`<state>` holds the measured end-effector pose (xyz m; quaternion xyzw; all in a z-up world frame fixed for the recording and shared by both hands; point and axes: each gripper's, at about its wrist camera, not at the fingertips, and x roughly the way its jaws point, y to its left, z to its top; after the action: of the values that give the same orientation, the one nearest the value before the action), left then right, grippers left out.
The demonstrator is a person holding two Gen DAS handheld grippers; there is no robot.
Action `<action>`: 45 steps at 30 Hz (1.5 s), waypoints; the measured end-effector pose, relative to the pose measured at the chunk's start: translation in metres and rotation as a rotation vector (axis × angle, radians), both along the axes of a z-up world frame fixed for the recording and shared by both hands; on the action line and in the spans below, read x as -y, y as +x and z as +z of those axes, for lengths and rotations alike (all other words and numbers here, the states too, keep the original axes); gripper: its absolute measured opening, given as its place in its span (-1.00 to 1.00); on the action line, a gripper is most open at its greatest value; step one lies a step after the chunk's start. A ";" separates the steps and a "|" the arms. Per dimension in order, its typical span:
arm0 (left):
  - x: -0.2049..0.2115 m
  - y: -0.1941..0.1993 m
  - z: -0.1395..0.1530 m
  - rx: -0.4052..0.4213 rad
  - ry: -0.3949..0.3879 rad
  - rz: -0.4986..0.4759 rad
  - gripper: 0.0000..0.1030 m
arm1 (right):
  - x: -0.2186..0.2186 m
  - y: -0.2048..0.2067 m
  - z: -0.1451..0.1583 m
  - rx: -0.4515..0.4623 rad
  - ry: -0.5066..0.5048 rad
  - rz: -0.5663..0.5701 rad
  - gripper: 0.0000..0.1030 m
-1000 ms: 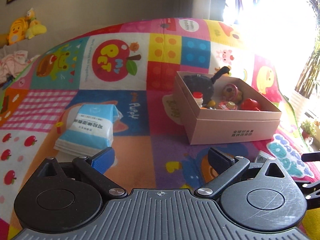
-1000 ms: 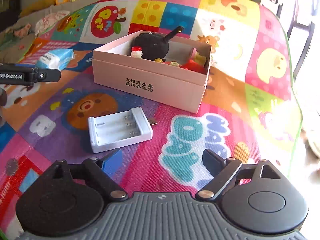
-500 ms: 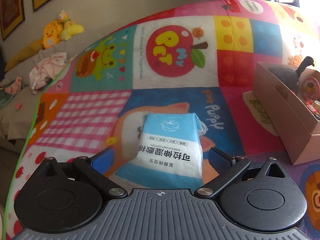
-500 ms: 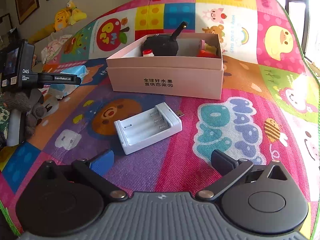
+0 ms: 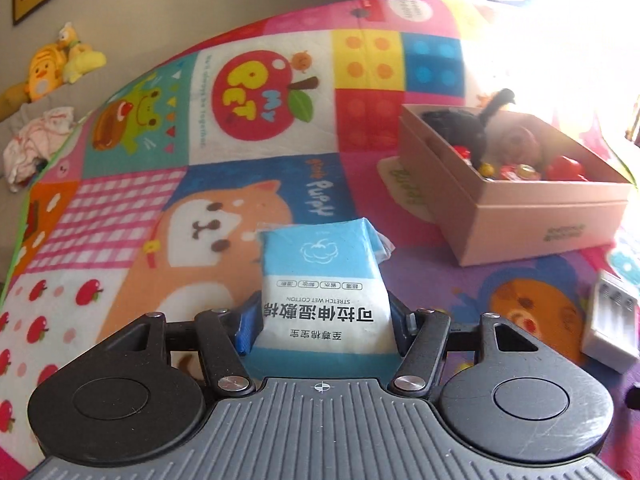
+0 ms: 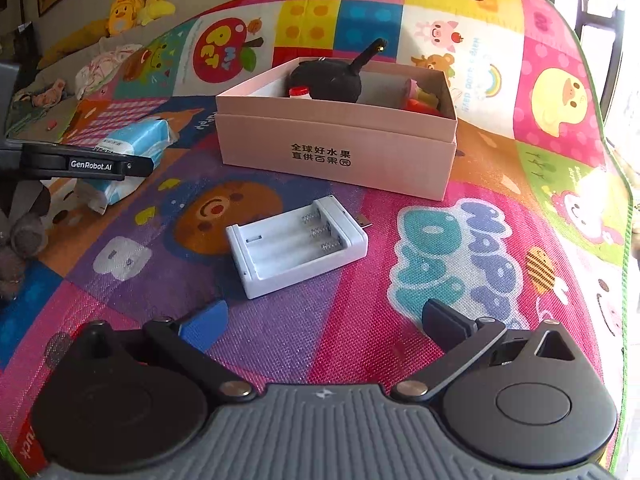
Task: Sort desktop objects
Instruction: 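Grasp the blue-and-white wet wipes pack with the left gripper, then hold the wipes pack in the left gripper while right moves toward the charger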
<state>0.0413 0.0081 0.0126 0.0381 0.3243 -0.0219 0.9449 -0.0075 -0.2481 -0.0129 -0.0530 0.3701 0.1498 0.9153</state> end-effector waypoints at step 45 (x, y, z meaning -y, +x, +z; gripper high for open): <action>0.018 -0.043 -0.015 -0.049 -0.142 -0.066 1.00 | 0.018 0.000 0.011 0.037 -0.064 -0.107 1.00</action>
<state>-0.0019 -0.0094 -0.0019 -0.0187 0.3434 -0.0770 0.9358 -0.0072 -0.2657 -0.0022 -0.0649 0.3600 0.0877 0.9266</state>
